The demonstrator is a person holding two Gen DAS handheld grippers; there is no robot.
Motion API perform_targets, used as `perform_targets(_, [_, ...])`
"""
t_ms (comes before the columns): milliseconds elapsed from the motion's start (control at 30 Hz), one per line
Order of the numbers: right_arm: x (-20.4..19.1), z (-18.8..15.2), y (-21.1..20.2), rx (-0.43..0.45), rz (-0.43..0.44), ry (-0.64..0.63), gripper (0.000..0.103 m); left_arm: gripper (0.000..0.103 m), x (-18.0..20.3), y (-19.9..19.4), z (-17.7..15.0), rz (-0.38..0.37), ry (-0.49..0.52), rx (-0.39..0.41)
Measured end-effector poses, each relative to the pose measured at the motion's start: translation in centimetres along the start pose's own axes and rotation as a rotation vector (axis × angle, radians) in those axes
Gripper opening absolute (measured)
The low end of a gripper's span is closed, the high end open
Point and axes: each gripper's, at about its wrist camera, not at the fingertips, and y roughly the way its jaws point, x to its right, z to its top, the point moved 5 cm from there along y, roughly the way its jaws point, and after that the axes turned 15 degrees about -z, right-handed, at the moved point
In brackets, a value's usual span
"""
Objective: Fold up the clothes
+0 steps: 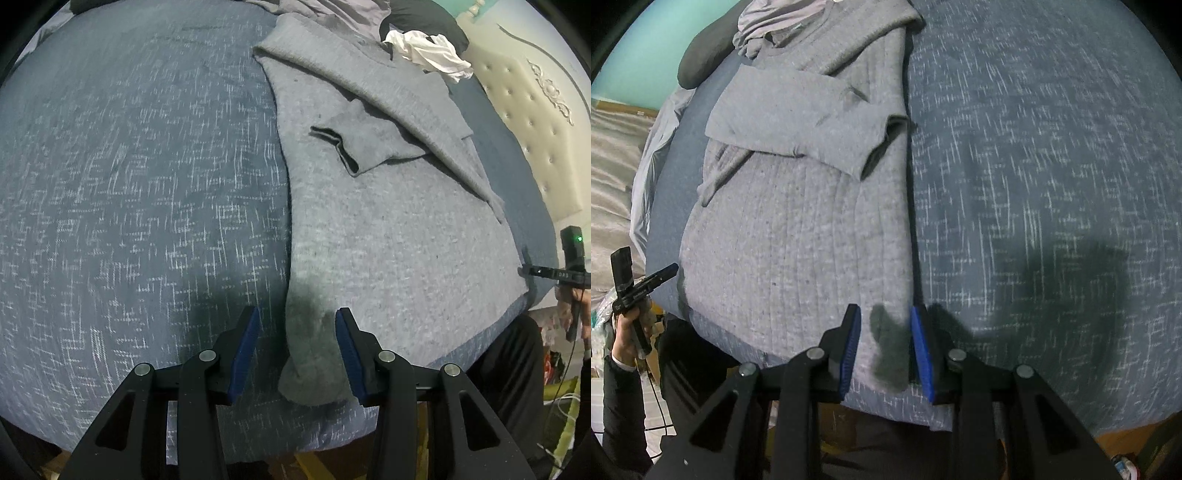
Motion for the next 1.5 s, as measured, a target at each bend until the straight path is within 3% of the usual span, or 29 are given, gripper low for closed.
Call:
perform_targets(700, [-0.6, -0.6, 1.2, -0.039, 0.015, 0.014, 0.028, 0.045, 0.2, 1.5, -1.7, -0.052, -0.014, -0.044])
perform_targets(1033, [-0.9, -0.7, 1.4, -0.030, 0.028, -0.010, 0.028, 0.016, 1.3, 2.4, -1.9, -0.062, 0.018, -0.066])
perform_targets(1133, [-1.0, -0.7, 1.3, -0.020, 0.016, -0.025, 0.016, 0.011, 1.6, 2.1, -1.8, -0.062, 0.032, -0.058])
perform_targets(1300, [-1.2, -0.3, 0.1, 0.015, 0.026, -0.036, 0.008, 0.007, 2.5, 1.2, -1.4, -0.067, 0.063, -0.045])
perform_targets(1500, [-1.4, 1.0, -2.8, 0.090, 0.053, -0.036, 0.005, 0.006, 3.8, -0.5, -0.2, -0.096, 0.082, -0.007])
